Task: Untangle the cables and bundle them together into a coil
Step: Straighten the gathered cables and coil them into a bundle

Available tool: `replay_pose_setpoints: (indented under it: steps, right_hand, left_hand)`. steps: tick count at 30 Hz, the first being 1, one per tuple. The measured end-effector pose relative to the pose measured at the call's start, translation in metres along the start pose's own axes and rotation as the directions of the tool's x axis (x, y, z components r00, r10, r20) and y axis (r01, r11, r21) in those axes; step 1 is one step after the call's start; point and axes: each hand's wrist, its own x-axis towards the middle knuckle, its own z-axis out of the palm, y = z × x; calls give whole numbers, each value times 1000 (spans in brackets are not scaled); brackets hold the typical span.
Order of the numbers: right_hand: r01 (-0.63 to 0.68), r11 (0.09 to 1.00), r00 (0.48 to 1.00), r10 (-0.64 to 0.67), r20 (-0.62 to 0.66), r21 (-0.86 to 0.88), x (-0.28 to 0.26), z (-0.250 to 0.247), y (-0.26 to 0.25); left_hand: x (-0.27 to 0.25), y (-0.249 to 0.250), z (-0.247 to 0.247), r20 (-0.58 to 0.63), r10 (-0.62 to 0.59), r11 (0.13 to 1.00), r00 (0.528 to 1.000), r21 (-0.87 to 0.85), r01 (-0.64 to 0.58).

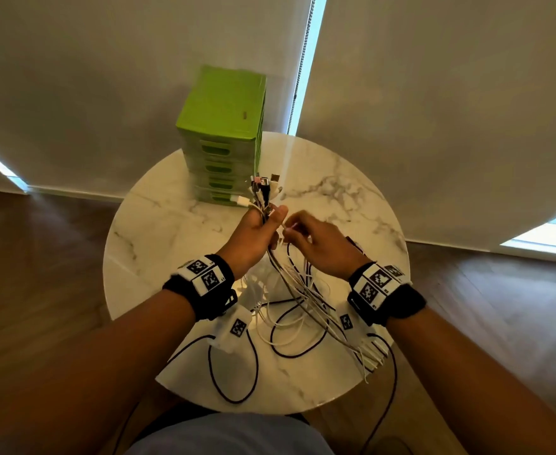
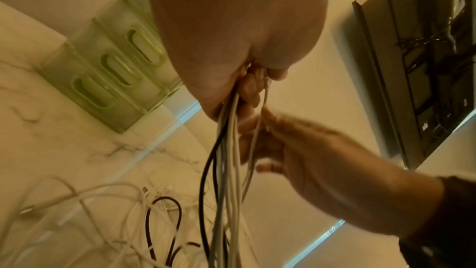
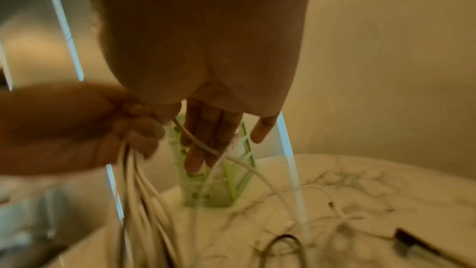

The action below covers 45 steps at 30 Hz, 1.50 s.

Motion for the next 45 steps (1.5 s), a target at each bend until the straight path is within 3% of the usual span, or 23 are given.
replay_pose_setpoints:
  steps: [2,4,7,9,13,18,23,28,32,36,41,43,45]
  right_hand:
    - [-36,977,992,61,113,-212,-5,5,9]
    - [-47,967,992,74,98,-250,-10,10,17]
    - [28,997,996,-34,-78,-76,-14,14,18]
    - [48,995,984,-33,-176,84,-13,12,11]
    - [82,983,972,-42,-233,164,-11,9,-5]
    - [93,992,984,-78,-163,88,-4,22,-7]
    - [102,986,989,-86,-121,133,-6,32,-8]
    - [8,993,998,-16,64,119,-7,31,11]
    - [-129,986,978,109,179,107,-8,31,48]
    - [-140,990,957,140,254,-18,-14,31,86]
    - [-52,983,984,81,159,-174,-3,20,92]
    - [-68,970,996,80,41,-232,16,15,82]
    - [-80,988,991,65,-116,-129,32,9,61]
  left_hand:
    - [2,0,-5,-25,-6,1000,1000,-20,5]
    - [7,0,-10,-56,-16,996,998,-88,11]
    - [10,1,-10,-88,-68,982,994,-182,51]
    - [11,1,-8,-102,-117,965,988,-245,89]
    - [12,-3,-4,-117,-146,957,982,-269,111]
    - [9,6,6,-91,-120,975,989,-200,100]
    - [6,3,4,-104,-112,992,988,-75,105]
    - [6,0,-5,-200,-126,991,972,-68,114]
    - [9,7,-11,-243,-137,947,960,-316,55]
    - [10,28,-25,-224,-105,816,969,-577,-45]
    - [11,34,-41,-163,-112,822,980,-569,-1]
    - [11,35,-40,-132,-143,851,981,-523,54]
    - [9,33,-37,-98,-178,893,979,-434,119]
